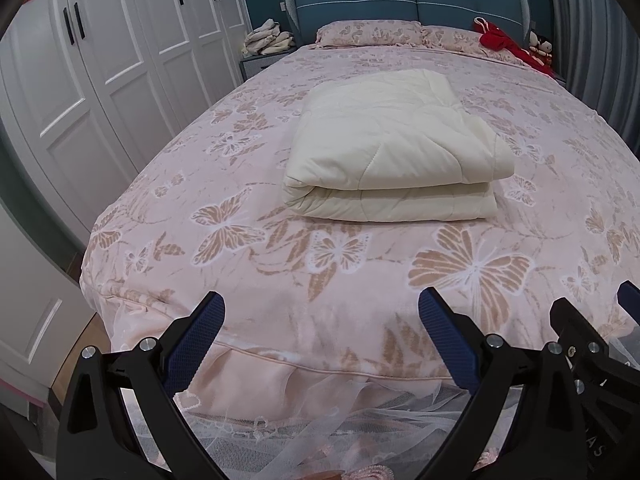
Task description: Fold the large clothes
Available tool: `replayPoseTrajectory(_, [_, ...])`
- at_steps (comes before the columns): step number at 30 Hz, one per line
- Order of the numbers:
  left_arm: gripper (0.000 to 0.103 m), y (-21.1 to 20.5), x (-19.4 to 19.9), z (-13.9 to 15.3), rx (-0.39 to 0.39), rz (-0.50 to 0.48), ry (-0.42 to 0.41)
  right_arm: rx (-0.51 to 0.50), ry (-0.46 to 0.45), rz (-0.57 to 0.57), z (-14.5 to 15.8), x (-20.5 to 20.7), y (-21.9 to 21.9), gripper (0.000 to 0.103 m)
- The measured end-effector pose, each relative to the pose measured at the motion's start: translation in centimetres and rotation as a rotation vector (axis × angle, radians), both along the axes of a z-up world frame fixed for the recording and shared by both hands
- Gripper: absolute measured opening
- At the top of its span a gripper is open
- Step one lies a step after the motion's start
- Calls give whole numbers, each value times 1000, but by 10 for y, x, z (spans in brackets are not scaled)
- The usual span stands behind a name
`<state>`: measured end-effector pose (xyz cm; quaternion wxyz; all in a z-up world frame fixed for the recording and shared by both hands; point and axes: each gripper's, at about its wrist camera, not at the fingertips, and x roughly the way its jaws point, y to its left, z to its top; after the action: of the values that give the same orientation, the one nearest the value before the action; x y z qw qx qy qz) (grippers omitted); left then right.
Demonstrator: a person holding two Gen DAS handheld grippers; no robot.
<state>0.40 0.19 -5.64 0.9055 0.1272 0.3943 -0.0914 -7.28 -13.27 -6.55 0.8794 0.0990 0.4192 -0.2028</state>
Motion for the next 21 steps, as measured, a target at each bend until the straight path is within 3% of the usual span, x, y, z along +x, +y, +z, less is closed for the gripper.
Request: replayPoseTrajectory(21, [94, 4, 1, -2, -16, -4, 10, 0, -1, -2, 2, 0, 2, 83])
